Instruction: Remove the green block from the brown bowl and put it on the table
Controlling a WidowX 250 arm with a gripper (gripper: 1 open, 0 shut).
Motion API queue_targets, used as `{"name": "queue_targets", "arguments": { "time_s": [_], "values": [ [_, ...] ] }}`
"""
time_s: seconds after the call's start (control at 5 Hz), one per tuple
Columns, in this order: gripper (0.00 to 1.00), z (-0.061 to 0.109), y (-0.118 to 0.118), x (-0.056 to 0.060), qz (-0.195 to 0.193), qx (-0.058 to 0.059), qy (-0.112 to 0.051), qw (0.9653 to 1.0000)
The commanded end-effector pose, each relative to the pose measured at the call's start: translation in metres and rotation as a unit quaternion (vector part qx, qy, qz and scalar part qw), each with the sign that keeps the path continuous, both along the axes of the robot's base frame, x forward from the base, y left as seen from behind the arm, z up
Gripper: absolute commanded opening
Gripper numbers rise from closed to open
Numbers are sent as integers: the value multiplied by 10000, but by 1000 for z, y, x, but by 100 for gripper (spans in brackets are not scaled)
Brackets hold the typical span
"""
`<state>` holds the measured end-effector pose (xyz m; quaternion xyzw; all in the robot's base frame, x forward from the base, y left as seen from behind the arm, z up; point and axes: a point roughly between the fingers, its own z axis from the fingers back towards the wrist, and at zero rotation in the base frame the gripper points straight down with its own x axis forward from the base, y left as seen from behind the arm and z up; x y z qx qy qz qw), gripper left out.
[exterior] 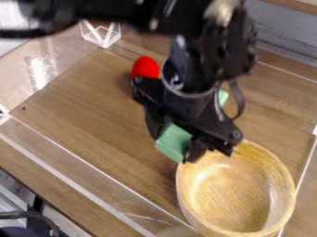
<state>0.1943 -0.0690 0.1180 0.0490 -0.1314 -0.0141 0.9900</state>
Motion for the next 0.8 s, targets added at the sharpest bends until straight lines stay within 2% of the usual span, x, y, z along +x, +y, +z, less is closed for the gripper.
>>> {"name": "queue_targets", "arguments": {
  "time_s": [0.0,0.2,0.4,0.6],
  "values": [
    [0,2,-2,4,85,-10,-160,9998],
    [0,-1,0,4,191,-8,-173,9997],
    [100,10,9,8,-28,-34,-107,9999],
    [0,8,4,9,95,-57,-68,9999]
  ]
}}
